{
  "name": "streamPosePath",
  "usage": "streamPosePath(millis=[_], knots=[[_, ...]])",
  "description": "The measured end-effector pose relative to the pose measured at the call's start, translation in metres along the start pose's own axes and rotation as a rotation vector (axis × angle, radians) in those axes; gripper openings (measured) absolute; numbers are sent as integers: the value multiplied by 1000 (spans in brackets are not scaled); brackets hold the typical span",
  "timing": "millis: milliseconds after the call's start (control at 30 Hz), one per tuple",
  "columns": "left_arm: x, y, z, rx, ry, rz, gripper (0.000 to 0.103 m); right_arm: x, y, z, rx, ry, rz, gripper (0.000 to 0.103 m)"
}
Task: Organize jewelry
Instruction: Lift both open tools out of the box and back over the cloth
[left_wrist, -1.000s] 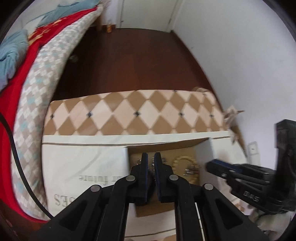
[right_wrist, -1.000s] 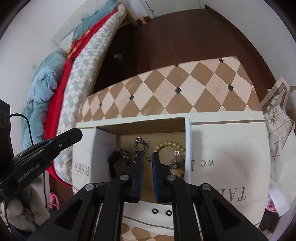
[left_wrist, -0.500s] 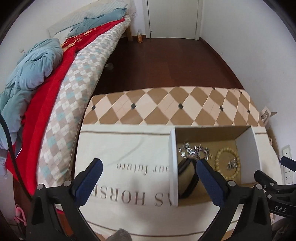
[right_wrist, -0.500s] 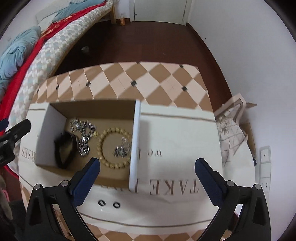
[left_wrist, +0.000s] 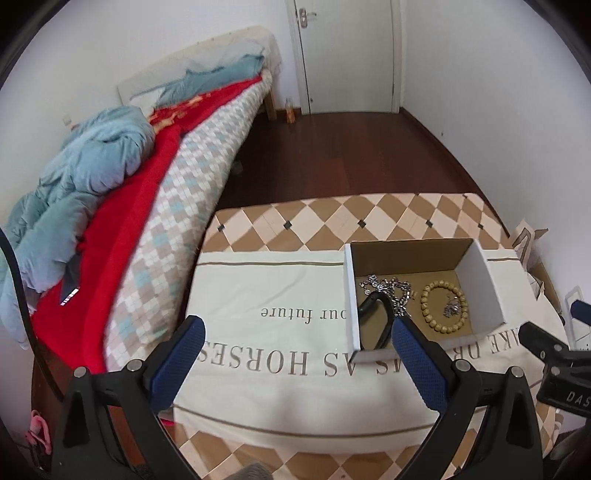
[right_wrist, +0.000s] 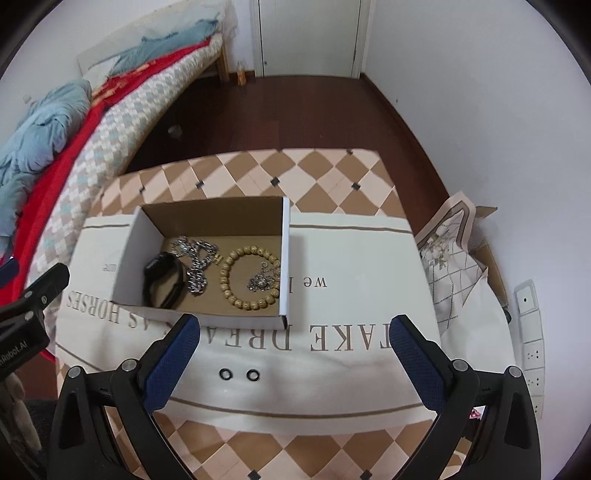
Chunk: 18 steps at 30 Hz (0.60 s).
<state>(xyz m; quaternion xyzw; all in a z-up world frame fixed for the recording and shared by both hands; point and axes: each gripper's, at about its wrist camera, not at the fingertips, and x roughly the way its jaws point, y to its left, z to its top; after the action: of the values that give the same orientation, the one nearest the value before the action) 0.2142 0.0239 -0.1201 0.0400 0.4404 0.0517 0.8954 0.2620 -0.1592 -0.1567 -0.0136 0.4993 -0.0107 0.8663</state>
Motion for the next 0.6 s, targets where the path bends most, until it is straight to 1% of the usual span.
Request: streamPosePath(millis=[133, 233, 300, 367, 433, 467, 533, 567, 600], knots=[[-31, 1, -9, 6, -52, 12, 103, -29, 1, -9, 6, -57, 1, 103], [-49, 7, -13, -19, -76, 10, 103, -48, 0, -16, 19, -86, 17, 103], [-63, 12, -16, -34, -111, 34, 103, -62, 0, -20, 29, -111, 38, 103], [-74, 16, -19, -51, -144, 54, 103, -74, -4, -24, 43, -138, 91, 103], [-79, 21, -22, -65, -165, 83, 103, -75, -10, -31, 63, -125, 145, 103], [-78, 22, -25, -60, -170, 119, 103, -70, -13, -35, 75, -104, 165, 103], [-64, 24, -32, -35, -139, 200, 103, -53, -19, -48, 80, -65, 144, 103], [-53, 25, -37, -24, -113, 238, 103, -39, -19, -54, 69, -41, 131, 103], [-41, 28, -42, -23, -76, 265, 103, -21, -18, -61, 49, -5, 136, 101]])
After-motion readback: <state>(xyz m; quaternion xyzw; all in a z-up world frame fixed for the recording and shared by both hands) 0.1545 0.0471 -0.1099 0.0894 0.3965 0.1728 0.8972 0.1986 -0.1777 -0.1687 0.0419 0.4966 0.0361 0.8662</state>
